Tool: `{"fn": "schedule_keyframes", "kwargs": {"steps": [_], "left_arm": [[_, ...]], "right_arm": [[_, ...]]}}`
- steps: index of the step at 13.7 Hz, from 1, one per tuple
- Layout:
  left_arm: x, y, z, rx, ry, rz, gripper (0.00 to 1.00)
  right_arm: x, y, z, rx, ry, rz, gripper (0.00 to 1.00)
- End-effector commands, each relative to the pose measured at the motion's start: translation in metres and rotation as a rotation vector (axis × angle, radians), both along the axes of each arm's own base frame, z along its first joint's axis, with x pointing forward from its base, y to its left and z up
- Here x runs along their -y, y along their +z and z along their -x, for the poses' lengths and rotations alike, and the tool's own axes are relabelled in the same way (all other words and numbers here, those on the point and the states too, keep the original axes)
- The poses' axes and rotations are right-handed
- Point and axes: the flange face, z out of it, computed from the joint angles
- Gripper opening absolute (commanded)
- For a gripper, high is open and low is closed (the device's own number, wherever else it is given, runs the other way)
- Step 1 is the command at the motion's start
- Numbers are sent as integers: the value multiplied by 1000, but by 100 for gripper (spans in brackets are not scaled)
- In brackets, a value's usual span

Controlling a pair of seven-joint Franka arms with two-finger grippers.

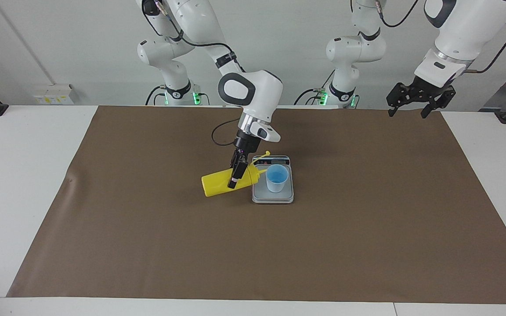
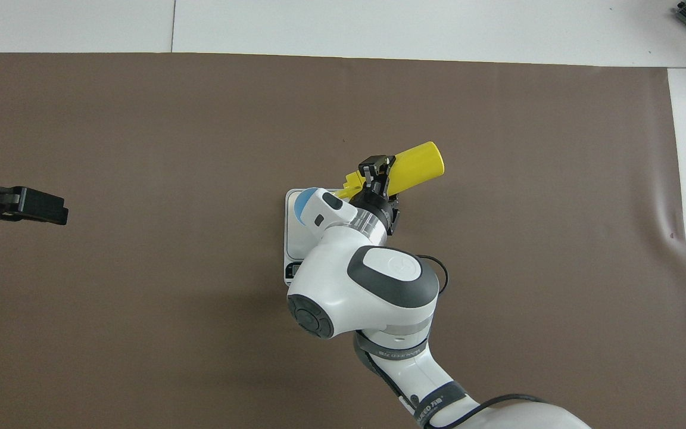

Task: Pour seasoning into cup on scale with both arms
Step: 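Carry the yellow bottle back and set it upright on the table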

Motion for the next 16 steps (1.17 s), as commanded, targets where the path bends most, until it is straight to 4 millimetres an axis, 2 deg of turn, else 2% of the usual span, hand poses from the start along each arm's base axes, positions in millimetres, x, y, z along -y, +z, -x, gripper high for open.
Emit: {"fn": "schedule_keyframes", "kwargs": {"steps": [1, 3, 5, 9, 12, 16], "left_arm": [[-5, 1, 8, -2, -9, -17, 100], [-5, 1, 8, -2, -9, -17, 100], [-5, 1, 8, -2, -9, -17, 100], [-5, 1, 8, -2, -9, -17, 100], [-5, 1, 8, -2, -9, -17, 100], [-5, 1, 8, -2, -9, -17, 100]], "right_arm": [[23, 24, 15, -34, -46, -131, 0], [37, 35, 20, -75, -62, -170, 0], [40, 42, 23, -124, -67, -212, 0], [77, 53, 9, -285, -92, -363, 0], [125, 59, -7, -383, -57, -484, 0], [195, 44, -21, -468, 10, -718, 0]]}}
